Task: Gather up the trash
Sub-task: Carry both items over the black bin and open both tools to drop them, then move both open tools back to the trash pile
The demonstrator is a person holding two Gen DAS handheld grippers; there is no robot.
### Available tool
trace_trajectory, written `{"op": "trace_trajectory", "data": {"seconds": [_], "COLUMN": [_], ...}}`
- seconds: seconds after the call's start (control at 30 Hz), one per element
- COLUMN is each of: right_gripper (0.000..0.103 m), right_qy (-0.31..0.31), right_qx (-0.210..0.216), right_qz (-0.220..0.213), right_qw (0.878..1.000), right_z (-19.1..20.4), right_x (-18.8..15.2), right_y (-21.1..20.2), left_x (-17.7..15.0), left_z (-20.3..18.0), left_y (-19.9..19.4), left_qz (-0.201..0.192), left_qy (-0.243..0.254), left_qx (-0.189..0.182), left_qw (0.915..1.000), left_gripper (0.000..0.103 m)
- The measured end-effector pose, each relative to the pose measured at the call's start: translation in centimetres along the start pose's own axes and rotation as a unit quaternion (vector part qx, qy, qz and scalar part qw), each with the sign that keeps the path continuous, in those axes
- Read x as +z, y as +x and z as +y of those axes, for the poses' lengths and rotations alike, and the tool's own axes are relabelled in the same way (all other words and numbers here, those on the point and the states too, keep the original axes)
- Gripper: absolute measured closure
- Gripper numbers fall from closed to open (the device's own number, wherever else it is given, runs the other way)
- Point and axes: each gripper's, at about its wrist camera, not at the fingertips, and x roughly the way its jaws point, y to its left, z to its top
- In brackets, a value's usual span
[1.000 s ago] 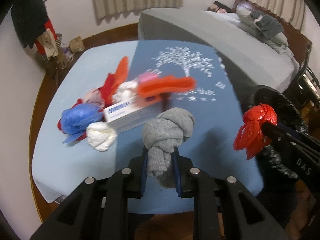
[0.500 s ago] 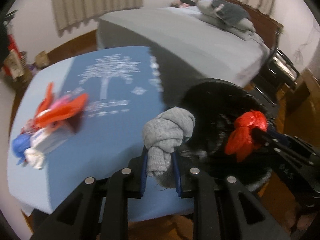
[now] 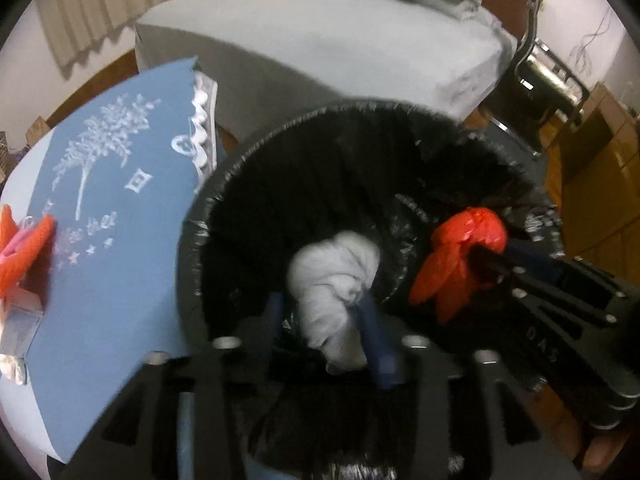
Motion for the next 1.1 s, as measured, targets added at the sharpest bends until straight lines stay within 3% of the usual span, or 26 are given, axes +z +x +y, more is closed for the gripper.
{"op": "trace_trajectory", "data": {"seconds": [0.2, 0.5, 0.67, 0.9, 1.1], "right_gripper": [0.061, 0.060, 0.055, 0.052, 0.052], "right_qy": [0.010, 0.025, 0.002, -0.027, -0.077], "right_qx": [-0.003, -0.001, -0.012, 0.034, 0.074], "right_qz": [0.008, -0.004, -0.023, -0.038, -0.053], "right_qw": [1.000, 1.000, 1.000, 0.998, 0.993], "right_z": [-1.1, -0.2, 3.8, 11.5, 19.5], "right_x": [-0.9, -3.2, -4.6, -5.3, -5.9], "right_y": [0.6, -2.6, -5.0, -7.6, -9.1], "left_x": [-0.6, -2.9, -5.0, -8.2, -11.4], "left_z": [0.8, 5.2, 8.7, 16.0, 24.9], "left_y": [-0.1, -3.1, -6.0, -10.4, -14.1], "left_qz": [-0.006, -0.024, -0.046, -0.075, -0.099], "left_qy": [0.012, -0.011, -0.023, -0.052, -0.104], "left_qx": [0.007, 0.021, 0.034, 0.068, 0.118], "left_qw": [0.9999, 0.9994, 0.9981, 0.9935, 0.9826], "left_gripper": [0.037, 0.036, 0.034, 0.031, 0.031]}}
